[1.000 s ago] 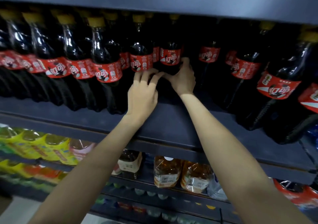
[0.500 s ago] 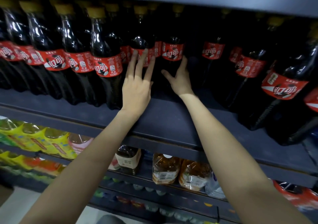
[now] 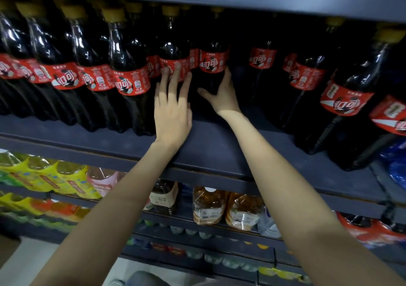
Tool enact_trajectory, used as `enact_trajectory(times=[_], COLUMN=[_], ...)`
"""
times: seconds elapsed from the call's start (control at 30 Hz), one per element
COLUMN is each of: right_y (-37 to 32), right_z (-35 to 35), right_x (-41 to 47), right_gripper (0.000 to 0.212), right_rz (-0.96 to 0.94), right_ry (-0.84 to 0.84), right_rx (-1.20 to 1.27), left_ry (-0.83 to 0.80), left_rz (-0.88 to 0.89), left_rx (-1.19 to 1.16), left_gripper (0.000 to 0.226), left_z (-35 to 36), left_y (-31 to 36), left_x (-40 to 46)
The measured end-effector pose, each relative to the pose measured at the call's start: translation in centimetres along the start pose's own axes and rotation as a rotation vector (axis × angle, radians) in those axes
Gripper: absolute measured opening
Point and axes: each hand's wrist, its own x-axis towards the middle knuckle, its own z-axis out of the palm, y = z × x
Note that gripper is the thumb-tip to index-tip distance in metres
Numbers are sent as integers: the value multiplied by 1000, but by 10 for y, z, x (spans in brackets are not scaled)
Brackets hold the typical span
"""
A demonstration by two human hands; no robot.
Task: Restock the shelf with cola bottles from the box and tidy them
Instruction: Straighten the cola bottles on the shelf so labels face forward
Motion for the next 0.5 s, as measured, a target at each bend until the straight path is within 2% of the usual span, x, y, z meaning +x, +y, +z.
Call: enact_trajectory(times=[0.07, 0.13, 0.2, 0.27, 0.37, 0.43, 0.5], right_y=[-4, -7, -6, -2, 8, 18, 24], right_z=[-17, -41, -65, -87, -111, -125, -136], right_x=[-15, -40, -71, -102, -137, -150, -155], right_gripper=[81, 56, 34, 24, 19, 25, 37], right_rz=[20, 13, -52, -108, -128, -101, -25], right_ry=[-30, 42, 246, 492, 781, 906, 954], right_rx=[-73, -57, -43, -84, -127, -216, -252], left_ry=[85, 115, 32, -159, -471, -578, -628], left_rz=[44, 162, 233, 176, -4, -92, -136], left_rx=[-84, -182, -350, -577, -895, -978, -1011], left_gripper=[52, 44, 40, 38, 42, 56, 73], left_z=[-8, -18, -25, -24, -9, 4, 16], left_y=[12, 27, 41, 57, 90, 119, 144], left_x=[1, 6, 17, 30, 47, 55, 62])
